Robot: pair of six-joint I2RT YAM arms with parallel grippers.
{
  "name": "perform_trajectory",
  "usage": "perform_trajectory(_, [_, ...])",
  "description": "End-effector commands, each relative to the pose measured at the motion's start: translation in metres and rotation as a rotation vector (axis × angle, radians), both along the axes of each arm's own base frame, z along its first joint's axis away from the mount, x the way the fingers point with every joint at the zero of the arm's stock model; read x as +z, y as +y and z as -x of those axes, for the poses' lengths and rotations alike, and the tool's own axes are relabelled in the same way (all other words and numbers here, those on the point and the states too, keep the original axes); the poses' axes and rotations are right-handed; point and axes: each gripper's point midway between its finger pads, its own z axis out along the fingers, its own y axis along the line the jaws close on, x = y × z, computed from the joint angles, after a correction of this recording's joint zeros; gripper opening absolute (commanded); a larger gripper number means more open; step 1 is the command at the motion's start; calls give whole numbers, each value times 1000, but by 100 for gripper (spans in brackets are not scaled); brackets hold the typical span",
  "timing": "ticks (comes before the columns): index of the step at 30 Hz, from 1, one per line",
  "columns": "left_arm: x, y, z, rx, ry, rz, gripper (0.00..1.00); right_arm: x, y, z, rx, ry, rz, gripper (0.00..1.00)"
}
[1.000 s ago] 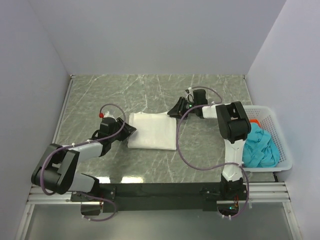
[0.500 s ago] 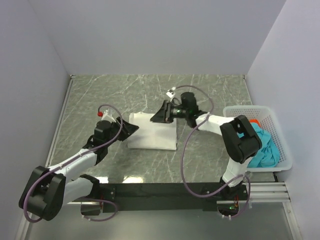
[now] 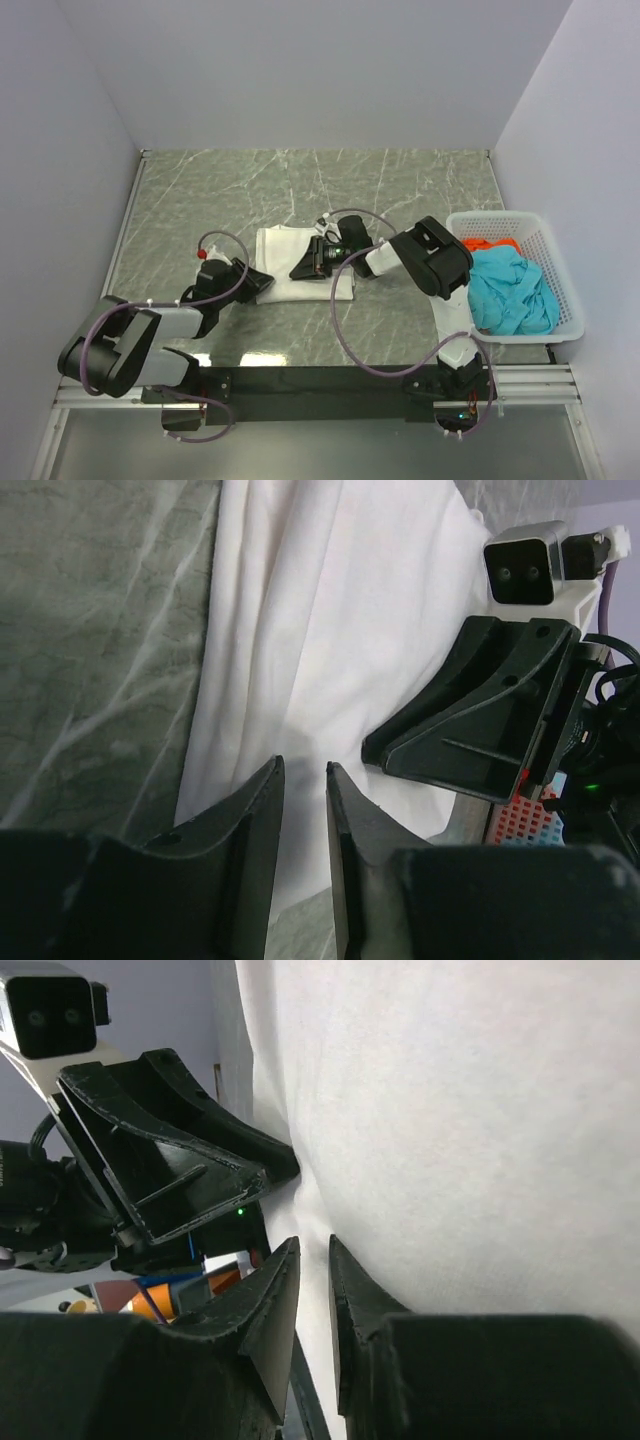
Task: Fold and stack the t-shirts
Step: Fold the tshirt
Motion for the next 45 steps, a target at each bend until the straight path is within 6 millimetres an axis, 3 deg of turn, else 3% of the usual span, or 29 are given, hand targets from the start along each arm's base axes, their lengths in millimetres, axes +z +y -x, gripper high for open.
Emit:
perform_trajectory(1, [-17, 15, 6, 58, 34, -40, 30, -20, -16, -15, -68, -6, 69, 26])
perform_trajectory(4, [-4, 14, 3, 42, -2, -54, 33, 6, -16, -17, -57, -63, 69, 26])
perform_trajectory(7, [31, 8, -7, 30, -85, -56, 36, 29, -12, -9, -28, -100, 58, 26])
perform_trajectory(8, [39, 7, -8, 19, -90, -67, 36, 45, -10, -6, -18, -138, 42, 26])
perform_trajectory(10, [60, 1, -5, 3, -121, -49, 35, 55, -2, 11, 26, -147, 31, 26])
perform_trajectory(13, [75, -7, 6, -20, -130, -32, 32, 60, 11, 38, 76, -132, 0, 26])
perform_trajectory(16, [65, -7, 14, -15, -104, -28, 21, 54, 18, 55, 93, -87, -10, 23])
perform_trajectory(18, [53, -7, 17, -12, -88, -19, 17, 39, 22, 59, 91, -38, 3, 20])
perform_trajectory(25, [-16, -1, 33, -1, 104, -70, 4, -23, 18, 60, 71, 70, 113, 14])
perform_trajectory(30, [-26, 8, 36, 52, 139, -93, 2, -12, 8, 52, 49, 55, 113, 13])
perform_trajectory(32, [-26, 10, 37, 57, 140, -94, 3, 8, 4, 49, 57, -11, 102, 13])
perform_trajectory(35, [-21, 11, 36, 65, 129, -92, 3, 17, -9, 49, 69, -77, 184, 13])
perform_trajectory(39, [-16, 12, 36, 77, 122, -74, 4, 10, -38, 62, 80, -48, 244, 12])
perform_trajectory(41, [-19, 14, 40, 85, 138, -76, 4, -7, -60, 71, 55, 8, 276, 11])
perform_trajectory(43, [-21, 20, 39, 119, 136, -80, 4, -17, -82, 58, -28, 64, 279, 11])
perform_trajectory(45, [-22, 21, 40, 127, 138, -81, 4, -30, -99, 60, -67, 135, 278, 11])
